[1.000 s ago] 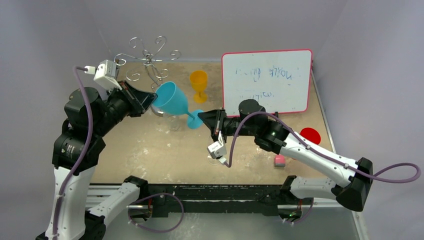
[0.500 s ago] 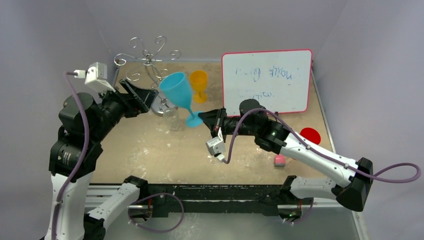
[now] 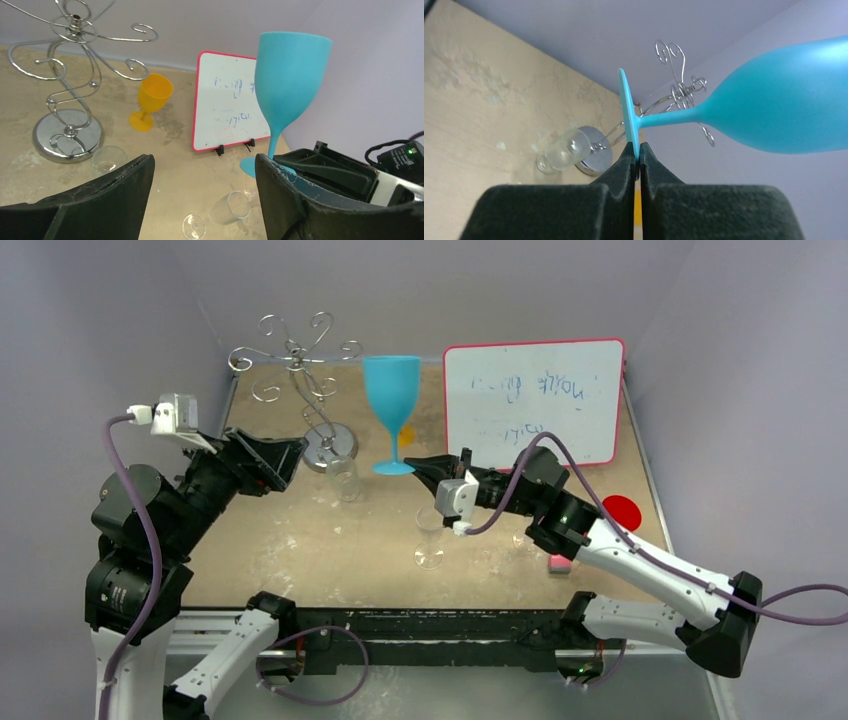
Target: Place the wine glass upside down on the wine glass rack
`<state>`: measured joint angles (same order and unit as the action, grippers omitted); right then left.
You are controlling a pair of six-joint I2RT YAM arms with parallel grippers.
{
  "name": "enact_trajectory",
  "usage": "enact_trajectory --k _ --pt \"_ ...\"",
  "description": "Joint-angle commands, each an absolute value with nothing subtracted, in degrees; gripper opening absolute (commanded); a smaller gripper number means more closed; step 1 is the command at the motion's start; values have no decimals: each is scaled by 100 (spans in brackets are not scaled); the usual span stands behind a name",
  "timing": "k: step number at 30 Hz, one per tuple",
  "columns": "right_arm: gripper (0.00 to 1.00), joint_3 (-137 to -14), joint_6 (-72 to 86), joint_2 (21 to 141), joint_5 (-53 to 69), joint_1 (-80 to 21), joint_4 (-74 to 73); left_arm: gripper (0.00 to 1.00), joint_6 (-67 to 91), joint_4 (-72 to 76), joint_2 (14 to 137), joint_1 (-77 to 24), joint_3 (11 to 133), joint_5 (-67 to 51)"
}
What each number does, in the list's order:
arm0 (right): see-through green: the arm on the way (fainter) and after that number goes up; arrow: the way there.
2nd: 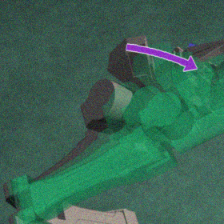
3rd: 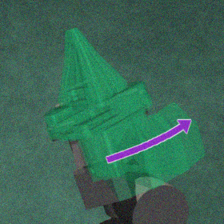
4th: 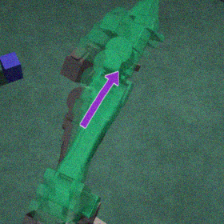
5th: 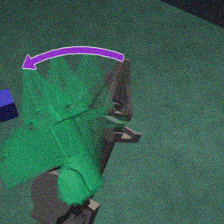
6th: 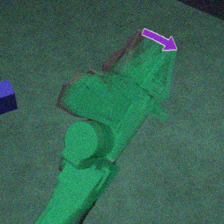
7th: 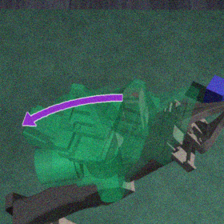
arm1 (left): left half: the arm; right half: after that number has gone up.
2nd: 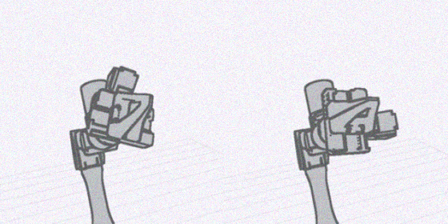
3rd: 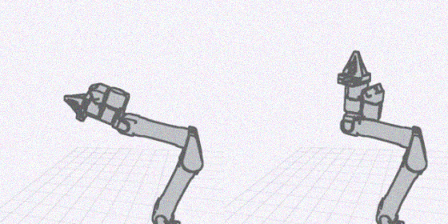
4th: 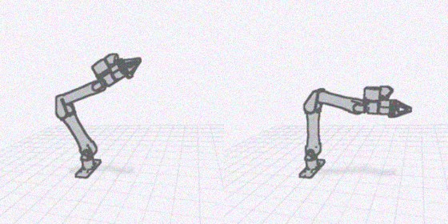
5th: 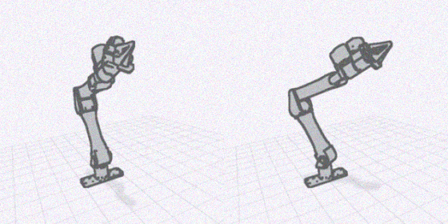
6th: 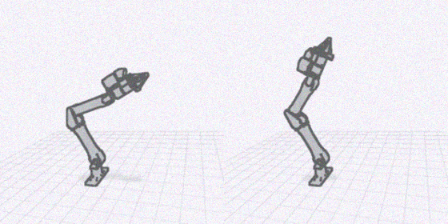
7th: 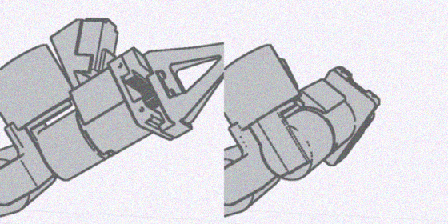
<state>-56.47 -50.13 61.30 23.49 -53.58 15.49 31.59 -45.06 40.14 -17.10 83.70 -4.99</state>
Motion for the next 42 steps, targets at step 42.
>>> enact_trajectory --k 42 --pt "0 -6255 4696 6941 2215 -5352 3889 47 4622 -1440 3644 -1706 6305 -3321"
